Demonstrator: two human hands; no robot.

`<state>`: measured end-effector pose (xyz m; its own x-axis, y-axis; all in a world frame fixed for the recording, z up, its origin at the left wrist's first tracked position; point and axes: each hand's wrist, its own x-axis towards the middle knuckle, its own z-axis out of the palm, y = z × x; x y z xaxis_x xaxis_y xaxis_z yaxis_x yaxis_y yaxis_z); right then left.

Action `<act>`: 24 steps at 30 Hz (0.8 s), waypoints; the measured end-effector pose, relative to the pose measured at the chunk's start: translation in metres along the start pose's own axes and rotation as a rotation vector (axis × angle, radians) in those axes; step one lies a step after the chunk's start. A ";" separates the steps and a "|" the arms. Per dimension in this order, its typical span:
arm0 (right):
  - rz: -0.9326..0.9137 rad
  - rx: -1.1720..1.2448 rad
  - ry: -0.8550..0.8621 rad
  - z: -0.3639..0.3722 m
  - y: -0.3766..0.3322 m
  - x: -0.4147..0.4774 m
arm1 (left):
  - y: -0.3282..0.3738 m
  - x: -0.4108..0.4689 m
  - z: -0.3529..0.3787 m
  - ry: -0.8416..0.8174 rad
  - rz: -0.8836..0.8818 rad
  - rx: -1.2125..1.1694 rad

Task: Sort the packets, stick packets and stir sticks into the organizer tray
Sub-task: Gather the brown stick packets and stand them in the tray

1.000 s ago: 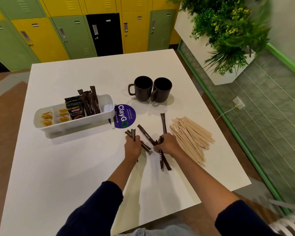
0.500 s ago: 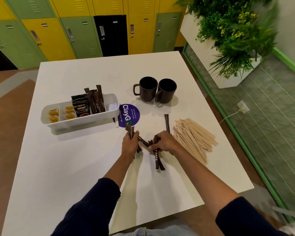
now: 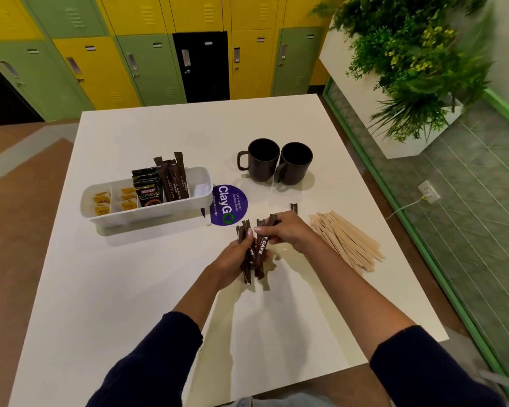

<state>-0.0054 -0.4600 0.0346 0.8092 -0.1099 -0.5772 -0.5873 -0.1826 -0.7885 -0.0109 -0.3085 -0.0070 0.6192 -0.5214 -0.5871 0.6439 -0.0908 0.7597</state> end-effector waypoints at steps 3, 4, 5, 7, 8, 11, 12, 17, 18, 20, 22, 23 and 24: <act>-0.002 0.054 -0.048 0.004 0.002 0.004 | 0.002 -0.004 -0.002 -0.081 0.004 -0.100; -0.007 0.070 -0.059 0.005 0.002 0.005 | 0.003 -0.005 -0.003 -0.098 -0.011 -0.126; -0.007 0.076 -0.064 0.006 0.003 0.007 | 0.002 -0.006 -0.005 -0.113 -0.029 -0.140; -0.007 0.061 -0.066 0.007 0.003 0.009 | 0.002 -0.006 -0.009 -0.130 -0.053 -0.121; 0.005 0.048 -0.060 0.008 0.003 0.011 | 0.003 -0.007 -0.011 -0.126 -0.058 -0.098; 0.018 -0.095 0.121 0.008 0.000 0.016 | 0.005 -0.006 -0.018 -0.095 -0.051 -0.067; 0.005 -0.219 0.251 0.005 0.001 0.018 | 0.007 -0.006 -0.020 -0.079 -0.047 -0.070; 0.052 -0.570 0.551 -0.009 0.014 0.041 | 0.015 -0.012 -0.035 -0.008 -0.012 -0.069; 0.073 -0.591 0.536 -0.010 0.017 0.046 | 0.017 -0.014 -0.039 0.003 -0.001 -0.071; 0.082 -0.608 0.528 -0.009 0.020 0.054 | 0.022 -0.017 -0.045 0.017 0.018 -0.078; 0.079 -0.607 0.536 -0.008 0.021 0.059 | 0.026 -0.019 -0.051 0.029 0.032 -0.092; 0.084 -0.600 0.529 -0.005 0.018 0.061 | 0.028 -0.021 -0.055 0.039 0.038 -0.101; 0.097 -0.589 0.523 -0.002 0.017 0.063 | 0.030 -0.022 -0.059 0.051 0.044 -0.103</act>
<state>0.0355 -0.4714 -0.0145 0.7441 -0.5704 -0.3479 -0.6678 -0.6191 -0.4133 0.0212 -0.2501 0.0118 0.6682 -0.4788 -0.5694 0.6567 0.0198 0.7539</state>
